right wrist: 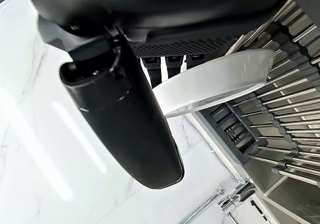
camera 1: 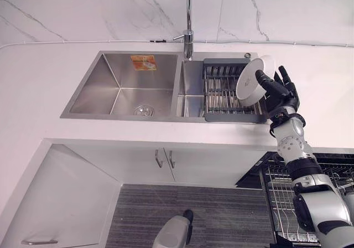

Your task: Place the dishes in the dishwasher.

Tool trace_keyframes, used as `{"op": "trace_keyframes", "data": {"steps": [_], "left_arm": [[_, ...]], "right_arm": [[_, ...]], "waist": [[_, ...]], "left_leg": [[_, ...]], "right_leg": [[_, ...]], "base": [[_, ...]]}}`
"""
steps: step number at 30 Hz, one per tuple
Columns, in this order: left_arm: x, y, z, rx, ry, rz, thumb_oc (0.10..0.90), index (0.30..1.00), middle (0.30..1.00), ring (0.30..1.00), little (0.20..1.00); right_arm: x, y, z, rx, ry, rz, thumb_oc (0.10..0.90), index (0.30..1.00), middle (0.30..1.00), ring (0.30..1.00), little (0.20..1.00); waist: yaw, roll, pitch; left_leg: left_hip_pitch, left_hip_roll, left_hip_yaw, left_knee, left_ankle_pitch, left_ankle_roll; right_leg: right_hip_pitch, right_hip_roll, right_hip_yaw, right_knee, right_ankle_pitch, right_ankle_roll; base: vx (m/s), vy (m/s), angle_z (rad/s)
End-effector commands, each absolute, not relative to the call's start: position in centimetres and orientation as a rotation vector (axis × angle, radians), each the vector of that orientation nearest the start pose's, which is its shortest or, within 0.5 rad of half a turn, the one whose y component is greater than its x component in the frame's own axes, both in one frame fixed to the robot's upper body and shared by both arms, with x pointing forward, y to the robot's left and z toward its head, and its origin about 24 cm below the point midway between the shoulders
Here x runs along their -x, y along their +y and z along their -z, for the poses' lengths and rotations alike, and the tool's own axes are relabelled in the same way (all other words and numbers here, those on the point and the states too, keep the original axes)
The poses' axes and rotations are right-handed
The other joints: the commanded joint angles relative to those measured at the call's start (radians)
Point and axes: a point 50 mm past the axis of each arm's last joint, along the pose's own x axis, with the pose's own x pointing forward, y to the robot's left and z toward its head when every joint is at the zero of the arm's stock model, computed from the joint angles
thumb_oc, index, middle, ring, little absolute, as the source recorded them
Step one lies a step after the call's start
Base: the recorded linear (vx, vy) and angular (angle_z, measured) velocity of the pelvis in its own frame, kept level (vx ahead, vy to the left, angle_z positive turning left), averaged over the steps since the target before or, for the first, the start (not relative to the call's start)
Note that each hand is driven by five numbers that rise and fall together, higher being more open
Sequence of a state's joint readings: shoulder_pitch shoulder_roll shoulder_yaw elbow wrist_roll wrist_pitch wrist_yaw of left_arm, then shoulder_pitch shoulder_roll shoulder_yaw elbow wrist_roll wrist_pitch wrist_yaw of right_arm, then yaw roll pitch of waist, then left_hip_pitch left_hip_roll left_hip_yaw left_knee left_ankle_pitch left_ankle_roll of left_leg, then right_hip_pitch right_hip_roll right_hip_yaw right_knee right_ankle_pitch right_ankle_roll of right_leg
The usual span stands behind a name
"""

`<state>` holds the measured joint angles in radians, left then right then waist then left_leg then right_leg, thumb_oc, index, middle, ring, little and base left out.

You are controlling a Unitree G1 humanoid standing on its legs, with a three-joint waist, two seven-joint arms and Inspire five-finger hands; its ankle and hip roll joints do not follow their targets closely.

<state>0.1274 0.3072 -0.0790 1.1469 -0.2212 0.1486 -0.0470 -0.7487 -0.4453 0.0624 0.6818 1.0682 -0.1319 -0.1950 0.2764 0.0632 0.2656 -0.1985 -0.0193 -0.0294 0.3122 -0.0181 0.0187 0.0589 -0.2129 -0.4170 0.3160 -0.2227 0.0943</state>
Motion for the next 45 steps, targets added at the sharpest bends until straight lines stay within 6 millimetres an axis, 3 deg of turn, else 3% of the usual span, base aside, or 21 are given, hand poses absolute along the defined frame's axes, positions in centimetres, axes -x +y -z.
{"op": "trace_keyframes", "data": {"steps": [1,8,22,23,24,25,28,45], "left_arm": [[-1.7,29.3,15.1,-0.202,1.451,-0.277,0.800,0.900,0.900,0.900,0.900],[-2.3,29.2,15.1,-0.201,1.431,-0.269,0.800,0.900,0.900,0.900,0.900],[-3.7,29.7,14.8,-0.189,1.389,-0.266,0.800,0.900,0.900,0.900,0.900],[-3.7,29.8,14.7,-0.189,1.387,-0.267,0.800,0.900,0.900,0.900,0.900],[-3.7,29.8,14.7,-0.189,1.385,-0.268,0.800,0.900,0.900,0.900,0.900],[-3.8,29.9,14.6,-0.191,1.378,-0.272,0.800,0.900,0.900,0.900,0.900],[-3.8,30.1,14.5,-0.197,1.367,-0.274,0.800,0.900,0.900,0.900,0.900],[-4.2,30.5,14.3,-0.197,1.354,-0.288,0.800,0.900,0.900,0.900,0.900]], "right_arm": [[-38.0,-24.8,-19.5,-0.678,-0.375,0.228,0.800,0.900,0.900,0.900,0.900],[-38.0,-25.5,-18.0,-0.663,-0.317,0.265,0.800,0.900,0.900,0.900,0.900],[-38.1,-26.8,-17.7,-0.547,-0.223,0.192,0.800,0.900,0.900,0.900,0.900],[-38.1,-26.8,-17.8,-0.537,-0.216,0.185,0.734,0.801,0.801,0.801,0.801],[-38.2,-26.9,-17.8,-0.529,-0.210,0.178,0.596,0.594,0.594,0.594,0.594],[-38.2,-27.0,-17.7,-0.510,-0.193,0.165,0.510,0.465,0.465,0.465,0.465],[-38.1,-27.2,-17.7,-0.488,-0.175,0.158,0.400,0.300,0.300,0.300,0.300],[-38.0,-28.1,-17.6,-0.440,-0.157,0.193,0.400,0.300,0.300,0.300,0.300]], "waist": [[0.012,-0.003,-0.044],[0.013,0.001,-0.026],[0.023,-0.003,0.014],[0.024,-0.004,0.015],[0.025,-0.005,0.016],[0.026,-0.008,0.018],[0.029,-0.012,0.019],[0.031,-0.034,0.022]], "left_leg": [[0.013,0.003,-0.058,-0.012,-0.132,-0.021],[-0.002,-0.001,-0.061,-0.012,-0.123,-0.019],[-0.034,-0.006,-0.064,-0.012,-0.108,-0.019],[-0.036,-0.006,-0.064,-0.012,-0.108,-0.019],[-0.037,-0.006,-0.064,-0.012,-0.108,-0.019],[-0.038,-0.005,-0.064,-0.012,-0.107,-0.020],[-0.040,-0.005,-0.065,-0.012,-0.107,-0.020],[-0.045,0.004,-0.056,-0.012,-0.108,-0.021]], "right_leg": [[0.004,-0.021,0.036,-0.016,-0.009,0.042],[-0.002,-0.021,0.038,-0.016,-0.006,0.039],[-0.015,-0.024,0.035,-0.016,-0.003,0.040],[-0.015,-0.023,0.035,-0.016,-0.003,0.040],[-0.015,-0.023,0.036,-0.016,-0.003,0.041],[-0.015,-0.022,0.036,-0.016,-0.004,0.041],[-0.015,-0.022,0.035,-0.016,-0.004,0.041],[-0.015,-0.017,0.037,-0.016,-0.002,0.045]], "base": [[0.00,0.000,0.00],[0.00,0.000,0.00],[-0.01,0.002,0.00],[0.00,0.000,0.00],[0.00,0.000,0.00],[0.00,0.000,0.00],[0.00,0.000,0.00],[0.00,-0.001,0.00]]}}
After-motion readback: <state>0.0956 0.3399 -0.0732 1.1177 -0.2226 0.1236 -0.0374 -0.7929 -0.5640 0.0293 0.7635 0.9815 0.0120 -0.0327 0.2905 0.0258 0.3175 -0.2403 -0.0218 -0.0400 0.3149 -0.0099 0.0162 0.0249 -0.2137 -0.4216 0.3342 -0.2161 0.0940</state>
